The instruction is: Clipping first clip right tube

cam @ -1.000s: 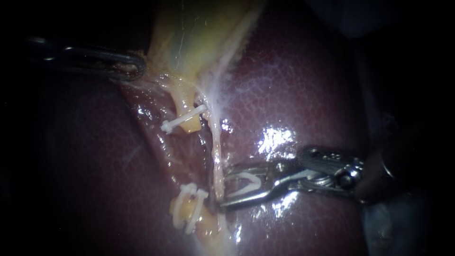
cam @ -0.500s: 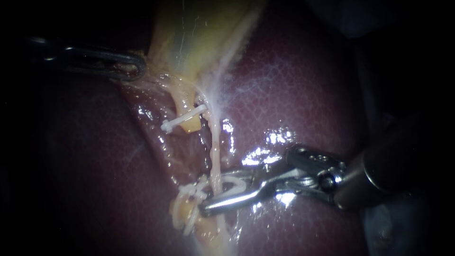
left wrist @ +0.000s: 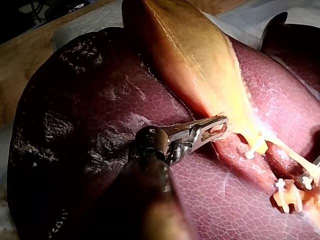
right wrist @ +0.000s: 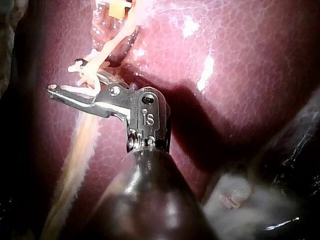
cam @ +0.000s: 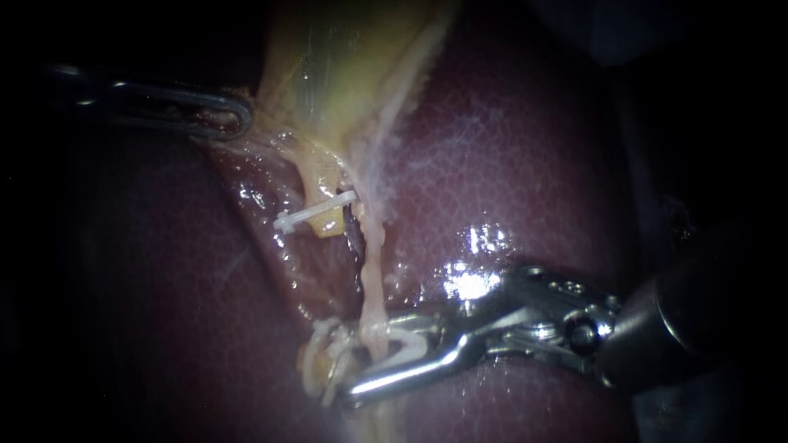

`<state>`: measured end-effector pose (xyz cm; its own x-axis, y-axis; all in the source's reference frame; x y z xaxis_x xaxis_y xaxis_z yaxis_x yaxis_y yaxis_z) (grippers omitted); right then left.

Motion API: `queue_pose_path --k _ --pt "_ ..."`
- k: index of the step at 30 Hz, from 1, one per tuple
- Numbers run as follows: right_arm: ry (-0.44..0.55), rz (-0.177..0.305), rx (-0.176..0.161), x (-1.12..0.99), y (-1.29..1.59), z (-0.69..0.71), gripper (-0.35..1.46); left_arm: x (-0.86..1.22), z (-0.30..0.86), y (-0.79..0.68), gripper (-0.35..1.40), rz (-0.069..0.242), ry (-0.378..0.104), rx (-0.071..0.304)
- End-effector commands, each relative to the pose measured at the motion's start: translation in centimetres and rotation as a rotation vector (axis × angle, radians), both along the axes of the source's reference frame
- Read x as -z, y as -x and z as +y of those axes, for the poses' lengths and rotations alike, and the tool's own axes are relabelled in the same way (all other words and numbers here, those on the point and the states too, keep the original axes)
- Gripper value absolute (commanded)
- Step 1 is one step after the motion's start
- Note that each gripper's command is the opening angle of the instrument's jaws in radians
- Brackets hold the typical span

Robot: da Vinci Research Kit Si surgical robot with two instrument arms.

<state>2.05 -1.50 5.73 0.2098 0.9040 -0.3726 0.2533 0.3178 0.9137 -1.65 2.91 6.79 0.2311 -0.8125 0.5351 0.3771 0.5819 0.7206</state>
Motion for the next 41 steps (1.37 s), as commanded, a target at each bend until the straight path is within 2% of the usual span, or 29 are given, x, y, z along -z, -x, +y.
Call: queue_pose_path --k 1,4,11,15,21,25,28,41 --pt "0.001 0.000 0.001 -0.02 0.01 0.00 0.45 0.00 0.00 0.00 -0.35 0.000 0.000 0.000" --pt "0.001 0.001 0.002 -0.04 0.03 0.00 0.37 0.00 0.00 0.00 -0.35 0.000 0.000 0.000" --pt "0.003 0.001 0.003 -0.09 0.07 -0.01 0.04 0.00 0.00 0.00 -0.35 0.000 0.000 0.000" --pt "0.005 0.005 0.010 -0.11 0.07 -0.03 -0.16 0.00 0.00 0.00 -0.35 0.000 0.000 0.000" --pt "0.022 0.014 0.017 -0.18 0.07 -0.09 -0.35 0.00 0.00 0.00 -0.35 0.000 0.000 0.000" --pt "0.056 0.029 0.023 -0.20 0.07 -0.09 -0.35 0.00 0.00 0.00 -0.35 0.000 0.000 0.000" --pt "0.091 0.019 0.034 -0.19 0.07 -0.08 -0.35 0.00 0.00 0.00 -0.35 0.000 0.000 0.000" --pt "0.097 0.022 0.036 -0.26 0.07 -0.06 -0.35 0.00 0.00 0.00 -0.35 0.000 0.000 0.000"
